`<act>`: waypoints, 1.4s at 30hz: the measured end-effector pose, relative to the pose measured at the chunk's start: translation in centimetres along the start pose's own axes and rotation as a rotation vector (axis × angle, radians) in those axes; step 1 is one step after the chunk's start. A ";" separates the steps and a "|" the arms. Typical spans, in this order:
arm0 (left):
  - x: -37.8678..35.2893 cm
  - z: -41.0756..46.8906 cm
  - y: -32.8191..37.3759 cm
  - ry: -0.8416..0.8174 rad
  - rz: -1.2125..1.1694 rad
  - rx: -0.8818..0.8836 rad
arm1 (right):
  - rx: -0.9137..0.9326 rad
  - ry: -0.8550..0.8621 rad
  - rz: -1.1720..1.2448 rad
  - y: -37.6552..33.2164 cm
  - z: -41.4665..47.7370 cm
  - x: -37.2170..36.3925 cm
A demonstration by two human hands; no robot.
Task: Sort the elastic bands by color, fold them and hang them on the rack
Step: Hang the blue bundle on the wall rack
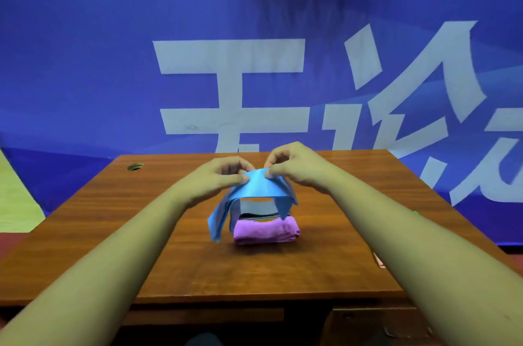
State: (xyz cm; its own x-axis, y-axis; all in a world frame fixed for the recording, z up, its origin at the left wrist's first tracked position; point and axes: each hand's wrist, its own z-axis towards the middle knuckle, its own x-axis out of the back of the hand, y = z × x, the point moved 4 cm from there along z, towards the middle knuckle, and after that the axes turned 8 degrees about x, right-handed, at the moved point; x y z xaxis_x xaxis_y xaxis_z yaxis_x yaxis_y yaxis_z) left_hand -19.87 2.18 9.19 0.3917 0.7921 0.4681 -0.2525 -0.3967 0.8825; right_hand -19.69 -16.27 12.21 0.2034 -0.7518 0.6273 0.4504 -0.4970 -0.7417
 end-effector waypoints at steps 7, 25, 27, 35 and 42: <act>3.2 8.6 0.2 -0.014 -0.066 0.012 | -0.063 0.010 0.125 4.7 7.0 3.4; 17.7 23.9 12.3 -0.033 0.359 -0.031 | -0.328 0.113 0.566 0.9 25.0 18.0; 20.1 24.1 15.8 -0.011 0.378 -0.053 | -0.351 0.129 0.565 -2.3 26.4 20.2; 29.3 24.0 25.9 0.066 0.434 -0.150 | -0.330 0.084 0.646 -13.0 31.1 25.7; 33.6 23.6 29.4 0.188 0.330 -0.184 | 0.021 0.121 0.308 -18.3 32.6 27.2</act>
State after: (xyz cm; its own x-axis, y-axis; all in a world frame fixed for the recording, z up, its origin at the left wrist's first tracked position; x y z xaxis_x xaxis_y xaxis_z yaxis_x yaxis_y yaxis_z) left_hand 6.75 6.23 51.92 0.0994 0.7139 0.6931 -0.4978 -0.5674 0.6559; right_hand 5.96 -13.46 50.64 0.2289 -0.9119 0.3407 0.4022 -0.2302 -0.8862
